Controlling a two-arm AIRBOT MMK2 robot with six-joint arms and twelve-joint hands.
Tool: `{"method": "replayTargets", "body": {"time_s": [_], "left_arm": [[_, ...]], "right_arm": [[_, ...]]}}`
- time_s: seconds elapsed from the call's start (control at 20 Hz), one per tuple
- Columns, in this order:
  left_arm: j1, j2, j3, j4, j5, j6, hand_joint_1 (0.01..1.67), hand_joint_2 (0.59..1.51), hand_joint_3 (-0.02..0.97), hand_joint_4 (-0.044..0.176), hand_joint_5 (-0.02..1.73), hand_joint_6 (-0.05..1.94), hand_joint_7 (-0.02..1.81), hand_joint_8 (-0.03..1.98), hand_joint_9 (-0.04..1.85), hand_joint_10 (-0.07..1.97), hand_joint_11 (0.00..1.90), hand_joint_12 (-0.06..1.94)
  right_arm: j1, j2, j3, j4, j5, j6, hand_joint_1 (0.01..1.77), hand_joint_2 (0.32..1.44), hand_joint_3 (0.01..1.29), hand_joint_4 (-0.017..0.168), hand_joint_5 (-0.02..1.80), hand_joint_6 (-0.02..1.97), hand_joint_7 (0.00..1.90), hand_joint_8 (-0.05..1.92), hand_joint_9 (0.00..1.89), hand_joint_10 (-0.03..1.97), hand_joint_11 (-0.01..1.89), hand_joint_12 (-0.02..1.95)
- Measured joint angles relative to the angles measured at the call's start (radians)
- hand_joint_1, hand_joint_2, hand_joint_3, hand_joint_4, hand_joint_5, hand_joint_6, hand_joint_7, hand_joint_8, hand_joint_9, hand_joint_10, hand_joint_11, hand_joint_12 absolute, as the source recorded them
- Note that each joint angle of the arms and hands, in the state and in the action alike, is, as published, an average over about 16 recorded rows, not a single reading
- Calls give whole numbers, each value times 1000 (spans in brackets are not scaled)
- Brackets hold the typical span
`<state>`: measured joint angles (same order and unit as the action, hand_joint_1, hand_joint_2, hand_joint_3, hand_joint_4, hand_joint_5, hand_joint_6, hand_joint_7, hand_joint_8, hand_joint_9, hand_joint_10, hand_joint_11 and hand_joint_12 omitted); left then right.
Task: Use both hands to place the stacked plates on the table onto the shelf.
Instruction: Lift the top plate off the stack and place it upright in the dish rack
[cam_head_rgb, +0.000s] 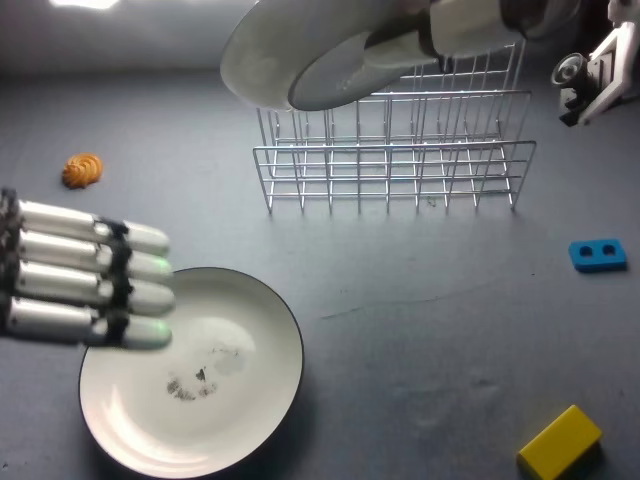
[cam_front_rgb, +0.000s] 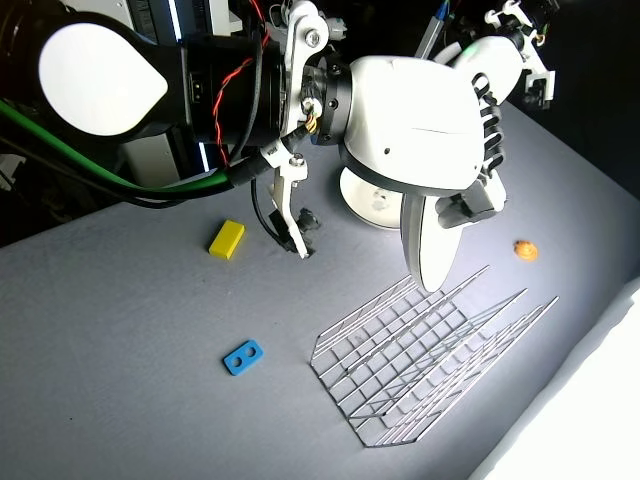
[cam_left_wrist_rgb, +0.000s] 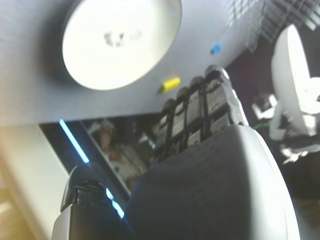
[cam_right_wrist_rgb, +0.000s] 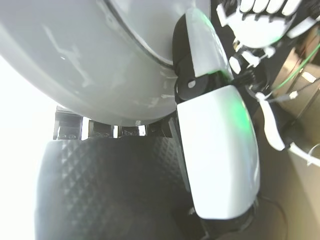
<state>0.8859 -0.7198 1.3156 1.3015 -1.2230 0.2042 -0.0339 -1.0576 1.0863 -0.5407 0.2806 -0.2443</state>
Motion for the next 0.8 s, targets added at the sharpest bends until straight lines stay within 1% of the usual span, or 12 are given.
{"method": "replayTargets", "body": {"time_s": [0.15, 0.3, 0.45, 0.6, 0.8], "left_arm": [[1, -13, -4, 45, -32, 7, 22, 1142, 15, 1, 38, 11, 39, 17, 24, 18, 20, 9], [-1, -21, -13, 100, -22, 7, 22, 1143, 15, 0, 35, 11, 37, 16, 23, 19, 20, 9], [-6, -24, -26, 170, 13, 1, 22, 1141, 15, 0, 31, 11, 35, 16, 23, 19, 20, 8], [-12, -24, -36, 238, 59, -9, 22, 1136, 15, 0, 27, 11, 33, 16, 22, 19, 19, 8], [-18, -23, -51, 303, 127, -25, 22, 1130, 15, 0, 25, 11, 35, 17, 24, 19, 21, 8]], "right_arm": [[9, -3, 15, 56, -31, -9, 1177, 1101, 14, -3, 639, 1363, 891, 1283, 918, 875, 738, 1399], [13, -7, 31, 122, -60, -31, 1177, 1103, 14, -3, 629, 1373, 886, 1291, 920, 873, 735, 1398], [12, -14, 47, 208, -90, -70, 1177, 1105, 14, -3, 628, 1376, 881, 1290, 919, 876, 735, 1401], [8, -21, 66, 300, -111, -112, 1177, 1108, 14, -3, 629, 1380, 874, 1290, 912, 892, 725, 1419], [0, -35, 95, 417, -128, -167, 1177, 1112, 14, -3, 634, 1377, 867, 1286, 903, 898, 718, 1431]]}}
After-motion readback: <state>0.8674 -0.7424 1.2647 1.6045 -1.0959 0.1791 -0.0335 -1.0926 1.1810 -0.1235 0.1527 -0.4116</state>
